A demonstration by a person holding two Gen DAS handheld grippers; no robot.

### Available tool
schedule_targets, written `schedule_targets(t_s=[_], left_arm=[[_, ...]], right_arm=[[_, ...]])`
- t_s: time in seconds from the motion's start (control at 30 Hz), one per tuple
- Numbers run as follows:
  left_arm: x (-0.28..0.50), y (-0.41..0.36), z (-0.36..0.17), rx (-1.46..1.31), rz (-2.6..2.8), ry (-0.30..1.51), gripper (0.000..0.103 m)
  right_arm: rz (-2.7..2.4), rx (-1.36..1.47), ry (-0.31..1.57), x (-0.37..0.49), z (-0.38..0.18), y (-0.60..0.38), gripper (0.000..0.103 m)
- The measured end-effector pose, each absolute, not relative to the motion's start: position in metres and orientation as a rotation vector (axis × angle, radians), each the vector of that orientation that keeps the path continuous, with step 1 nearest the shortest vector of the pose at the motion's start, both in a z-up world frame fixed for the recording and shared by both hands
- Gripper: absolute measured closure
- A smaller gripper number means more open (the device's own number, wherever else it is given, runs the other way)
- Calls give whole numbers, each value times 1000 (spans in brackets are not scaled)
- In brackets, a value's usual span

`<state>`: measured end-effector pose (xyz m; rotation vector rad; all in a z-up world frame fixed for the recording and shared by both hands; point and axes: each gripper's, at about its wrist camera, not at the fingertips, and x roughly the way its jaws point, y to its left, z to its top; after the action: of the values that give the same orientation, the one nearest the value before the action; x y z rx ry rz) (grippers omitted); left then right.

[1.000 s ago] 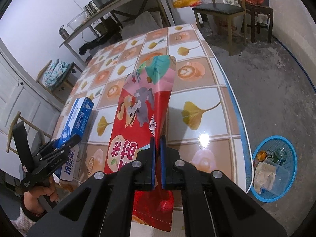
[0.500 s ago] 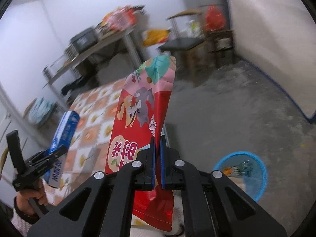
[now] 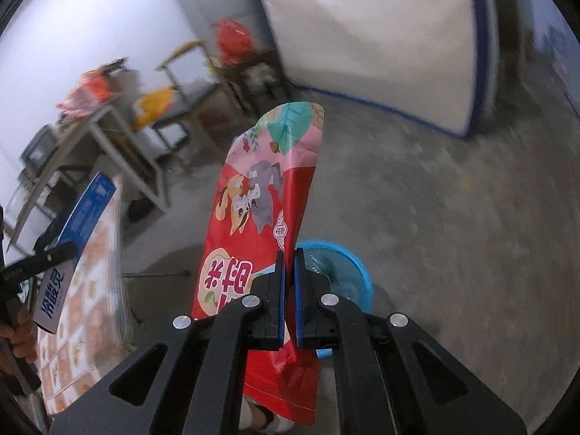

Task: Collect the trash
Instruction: 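Carry the toothpaste box and snack bag over the blue wastebasket with both tools, then open the right tool to drop the snack bag while the left tool opens to drop the toothpaste box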

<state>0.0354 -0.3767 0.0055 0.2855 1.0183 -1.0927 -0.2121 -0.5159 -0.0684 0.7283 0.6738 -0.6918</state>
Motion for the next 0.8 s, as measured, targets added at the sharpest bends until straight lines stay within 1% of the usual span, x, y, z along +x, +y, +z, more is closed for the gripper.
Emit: schedule_targets(t_s=[0.07,0.27,0.43,0.53,0.6,0.63,0.67,0.7,0.77,0.8], left_arm=[[29,-413,-21,317,-1101,1121,60],[13,-493,-102,424,-1041,1337,60],[7,-532,-161,524,-953,1427,60],[7,-549,-187,553,-911,1463,60],[9,-560,-201,556,-893,1474,60],[9,-565,-209,551,-882,1486,57],[11,-566,-216,550,-869,1499,44],[11,-566,-220,548,-855,1505,39],[14,-563,-223,528,-850,1516,37],[12,-563,-221,522,-858,1521,37]], right_arm=[[-712,776,707,-220,-94,-522,99],[-713,889,806,-225,-169,-539,99],[-695,951,878,-208,-223,-544,99],[-697,960,886,-195,-243,-554,99],[-697,953,878,-188,-247,-559,98],[-693,946,872,-181,-252,-562,97],[-685,942,873,-175,-260,-565,96],[-680,944,884,-169,-270,-567,90],[-667,944,901,-161,-286,-572,88],[-660,931,932,-155,-301,-573,82]])
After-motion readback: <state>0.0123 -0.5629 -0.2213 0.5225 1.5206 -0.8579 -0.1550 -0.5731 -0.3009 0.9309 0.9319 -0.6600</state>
